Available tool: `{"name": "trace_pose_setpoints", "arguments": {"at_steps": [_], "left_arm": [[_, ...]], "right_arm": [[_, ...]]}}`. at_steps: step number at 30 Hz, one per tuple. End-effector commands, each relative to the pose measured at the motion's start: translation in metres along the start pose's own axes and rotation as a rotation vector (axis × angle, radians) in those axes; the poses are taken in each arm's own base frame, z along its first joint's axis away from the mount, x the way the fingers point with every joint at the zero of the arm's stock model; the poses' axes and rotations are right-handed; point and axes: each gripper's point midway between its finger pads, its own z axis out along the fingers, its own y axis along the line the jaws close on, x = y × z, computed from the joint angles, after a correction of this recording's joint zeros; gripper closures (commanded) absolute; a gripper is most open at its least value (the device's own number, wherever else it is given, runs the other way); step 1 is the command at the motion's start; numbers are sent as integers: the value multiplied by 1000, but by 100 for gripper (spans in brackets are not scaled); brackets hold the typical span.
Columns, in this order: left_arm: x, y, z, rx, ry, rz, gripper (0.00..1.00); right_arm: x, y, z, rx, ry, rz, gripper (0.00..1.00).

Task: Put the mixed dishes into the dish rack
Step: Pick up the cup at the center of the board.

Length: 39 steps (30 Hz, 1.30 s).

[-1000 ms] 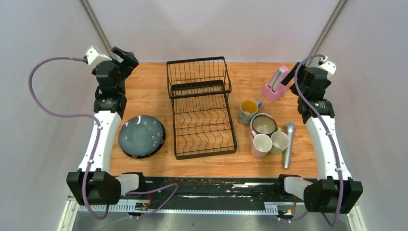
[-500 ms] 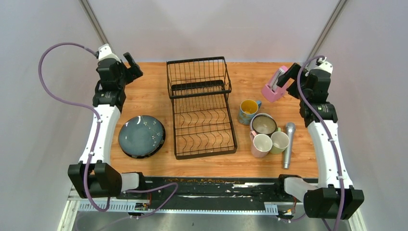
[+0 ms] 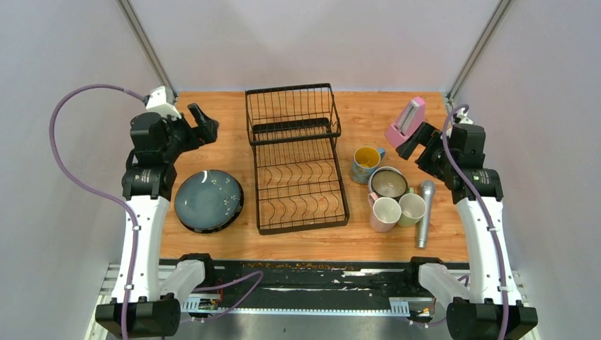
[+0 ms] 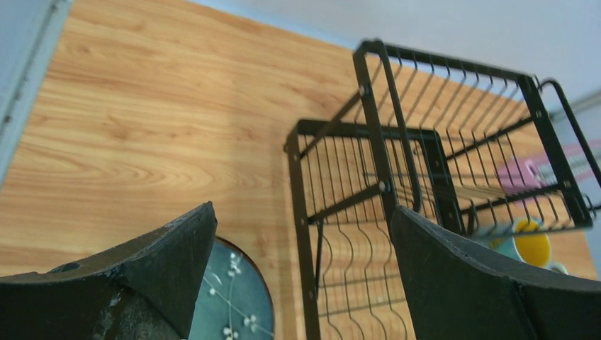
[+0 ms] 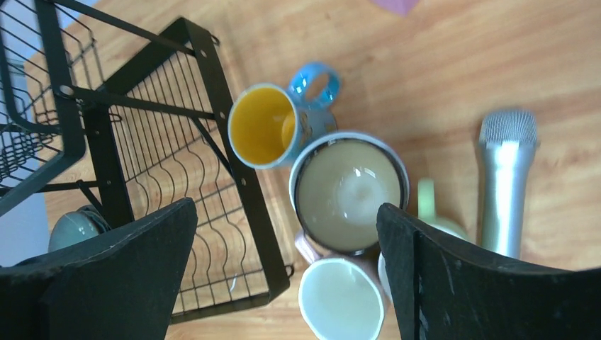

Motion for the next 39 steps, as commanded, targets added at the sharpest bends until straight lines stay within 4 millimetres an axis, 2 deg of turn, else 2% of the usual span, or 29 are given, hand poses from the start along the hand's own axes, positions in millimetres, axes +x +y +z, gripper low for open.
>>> {"name": "trace_pose_setpoints", "arguments": {"at_steps": [1,3,5,9,11,15,19,25,29,34,39], "left_arm": [[40,-13,-11,108,162,6,0],[50,-19,-19,149,183,0,0],[64,-24,-28,193,207,-10,0],[86,-35,-46,272,229,-66,0],[92,-39,-52,298,235,-76,0],[100,-44,-61,339,260,-74,2],[107,-43,-68,337,297,-54,4],[116,-35,-66,309,328,-33,4],[120,-31,-62,298,347,-19,4],[121,-28,-60,291,346,5,4],[129,-22,-65,267,364,27,3]], "right_arm": [[29,-3,-16,25,67,175,0],[40,9,-20,-69,85,176,0],[48,9,-22,-81,92,208,1],[62,0,-20,-47,121,227,8],[68,-5,-18,-27,149,219,10],[84,-19,-8,35,242,169,22],[100,-28,-8,79,334,143,23],[124,-42,-13,125,411,130,25],[135,-36,-20,84,454,143,28],[141,-36,-24,85,494,128,28],[152,-36,-31,87,551,119,31]]}}
